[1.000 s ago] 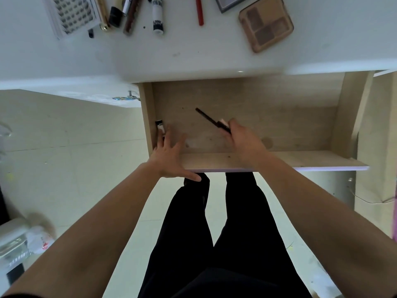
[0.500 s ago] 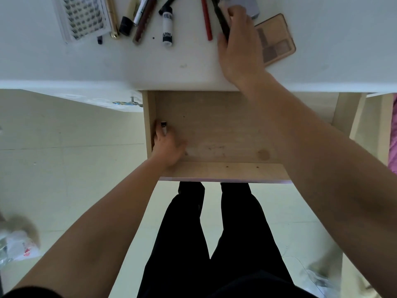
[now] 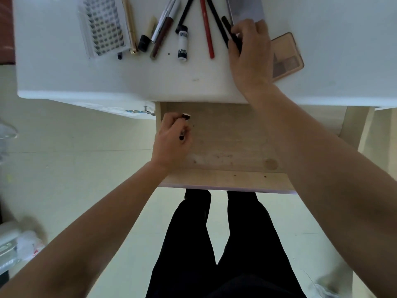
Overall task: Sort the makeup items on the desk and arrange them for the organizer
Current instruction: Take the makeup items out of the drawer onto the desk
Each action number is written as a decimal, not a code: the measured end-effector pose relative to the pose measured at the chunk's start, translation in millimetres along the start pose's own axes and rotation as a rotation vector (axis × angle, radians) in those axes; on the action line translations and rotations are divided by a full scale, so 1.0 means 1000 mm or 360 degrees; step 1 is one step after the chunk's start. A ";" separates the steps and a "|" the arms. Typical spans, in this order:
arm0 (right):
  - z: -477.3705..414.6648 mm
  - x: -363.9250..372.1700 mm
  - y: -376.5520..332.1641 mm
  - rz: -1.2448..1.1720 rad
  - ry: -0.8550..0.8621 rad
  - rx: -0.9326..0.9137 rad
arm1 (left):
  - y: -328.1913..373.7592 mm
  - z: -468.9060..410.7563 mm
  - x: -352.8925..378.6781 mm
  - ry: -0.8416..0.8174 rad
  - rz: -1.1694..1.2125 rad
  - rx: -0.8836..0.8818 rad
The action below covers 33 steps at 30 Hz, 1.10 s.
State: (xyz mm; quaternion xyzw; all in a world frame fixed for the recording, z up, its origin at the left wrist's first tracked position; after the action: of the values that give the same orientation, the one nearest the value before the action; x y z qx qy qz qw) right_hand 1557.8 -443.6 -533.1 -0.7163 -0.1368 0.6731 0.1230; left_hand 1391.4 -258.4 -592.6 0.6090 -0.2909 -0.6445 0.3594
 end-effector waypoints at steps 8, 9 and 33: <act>0.007 -0.001 -0.004 0.0202 0.0092 -0.0108 | 0.044 -0.135 -0.094 0.0561 0.0075 0.0143; 0.011 -0.003 -0.002 0.0210 0.0120 -0.0111 | 0.039 -0.156 -0.099 0.0566 0.0025 0.0091; 0.298 0.057 0.134 0.0590 -0.1508 0.0331 | -0.028 0.137 0.078 -0.1019 -0.1022 -0.0049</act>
State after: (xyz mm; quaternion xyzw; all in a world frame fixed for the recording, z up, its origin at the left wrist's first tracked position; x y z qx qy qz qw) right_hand 1267.3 -550.5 -653.1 -0.3290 0.0193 0.9441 -0.0031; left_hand 1251.7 -314.4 -648.4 0.4330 -0.1743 -0.8834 0.0423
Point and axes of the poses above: each hand's wrist, its own z-axis away from the middle knuckle, its own x-axis out of the palm, y = z × x, the point moved 7 cm from there along -z, towards the middle knuckle, and after that the axes turned 14 degrees about z, right-handed, at the moved point
